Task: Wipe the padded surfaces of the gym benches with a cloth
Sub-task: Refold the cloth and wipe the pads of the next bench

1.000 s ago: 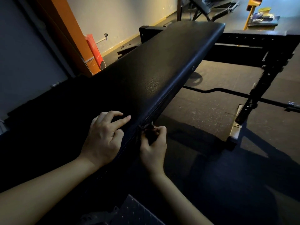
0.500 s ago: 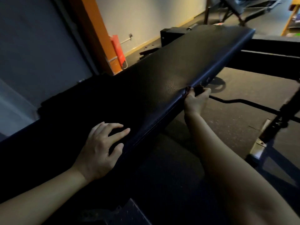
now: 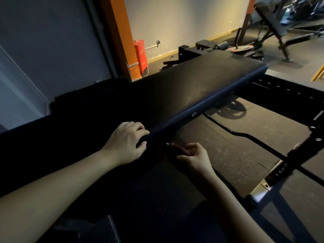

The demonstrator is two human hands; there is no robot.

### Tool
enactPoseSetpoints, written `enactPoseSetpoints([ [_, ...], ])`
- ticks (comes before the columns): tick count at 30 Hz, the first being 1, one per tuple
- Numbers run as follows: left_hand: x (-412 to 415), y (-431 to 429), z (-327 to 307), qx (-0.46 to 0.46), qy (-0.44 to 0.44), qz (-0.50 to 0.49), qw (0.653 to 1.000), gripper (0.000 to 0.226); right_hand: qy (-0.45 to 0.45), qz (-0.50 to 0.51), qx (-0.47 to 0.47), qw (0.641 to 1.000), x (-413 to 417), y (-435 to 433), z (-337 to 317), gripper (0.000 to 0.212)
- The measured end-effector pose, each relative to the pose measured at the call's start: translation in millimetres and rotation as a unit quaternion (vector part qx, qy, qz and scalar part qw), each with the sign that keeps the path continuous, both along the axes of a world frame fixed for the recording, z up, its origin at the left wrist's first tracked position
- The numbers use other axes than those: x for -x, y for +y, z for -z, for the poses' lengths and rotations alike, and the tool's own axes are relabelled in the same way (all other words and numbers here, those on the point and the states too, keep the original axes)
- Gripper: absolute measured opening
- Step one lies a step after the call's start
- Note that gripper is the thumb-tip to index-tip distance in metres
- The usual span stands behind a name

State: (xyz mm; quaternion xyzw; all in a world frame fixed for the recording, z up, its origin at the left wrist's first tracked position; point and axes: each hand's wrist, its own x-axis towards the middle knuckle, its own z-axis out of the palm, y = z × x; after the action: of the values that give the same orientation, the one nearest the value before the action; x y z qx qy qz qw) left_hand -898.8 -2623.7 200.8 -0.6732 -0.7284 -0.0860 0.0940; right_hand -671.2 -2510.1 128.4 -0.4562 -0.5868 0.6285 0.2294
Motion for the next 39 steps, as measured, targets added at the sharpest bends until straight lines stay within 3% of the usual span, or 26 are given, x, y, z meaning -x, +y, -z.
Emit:
enactPoseSetpoints([
  [7,-3,73,17,0.013,0.063,0.015,0.998,0.066,0.002,0.055,0.049,0.997,-41,49,-22,0.024],
  [11,4,73,36,-0.041,0.076,0.040,0.995,0.061,0.003,0.047,0.055,0.997,-45,67,-14,0.033],
  [14,7,76,37,-0.064,0.069,0.051,0.994,0.057,0.053,0.073,0.041,0.995,-39,71,-14,0.045],
  [20,5,76,36,-0.058,0.030,0.050,0.997,0.051,0.082,0.039,0.008,0.996,-11,89,-21,0.025],
  [23,9,89,25,-0.063,0.013,0.066,0.996,0.040,0.090,0.010,0.015,0.996,4,100,-15,0.029],
  [25,14,113,15,-0.055,0.002,0.087,0.995,0.032,0.097,0.049,0.003,0.994,17,109,-6,0.033],
  [27,17,139,12,-0.040,-0.020,0.098,0.994,0.033,0.085,0.152,-0.029,0.984,31,120,4,0.035],
  [31,19,200,14,-0.012,-0.056,0.140,0.988,0.038,0.109,0.328,-0.041,0.937,51,144,14,0.028],
  [34,18,238,14,-0.006,-0.069,0.161,0.985,0.046,0.119,0.346,-0.057,0.929,65,154,16,0.017],
  [37,16,269,13,0.003,-0.068,0.193,0.979,0.061,0.031,0.368,-0.115,0.922,83,145,12,0.012],
  [39,14,282,15,0.012,-0.068,0.205,0.976,0.064,0.037,0.368,-0.107,0.923,95,120,15,0.015],
])
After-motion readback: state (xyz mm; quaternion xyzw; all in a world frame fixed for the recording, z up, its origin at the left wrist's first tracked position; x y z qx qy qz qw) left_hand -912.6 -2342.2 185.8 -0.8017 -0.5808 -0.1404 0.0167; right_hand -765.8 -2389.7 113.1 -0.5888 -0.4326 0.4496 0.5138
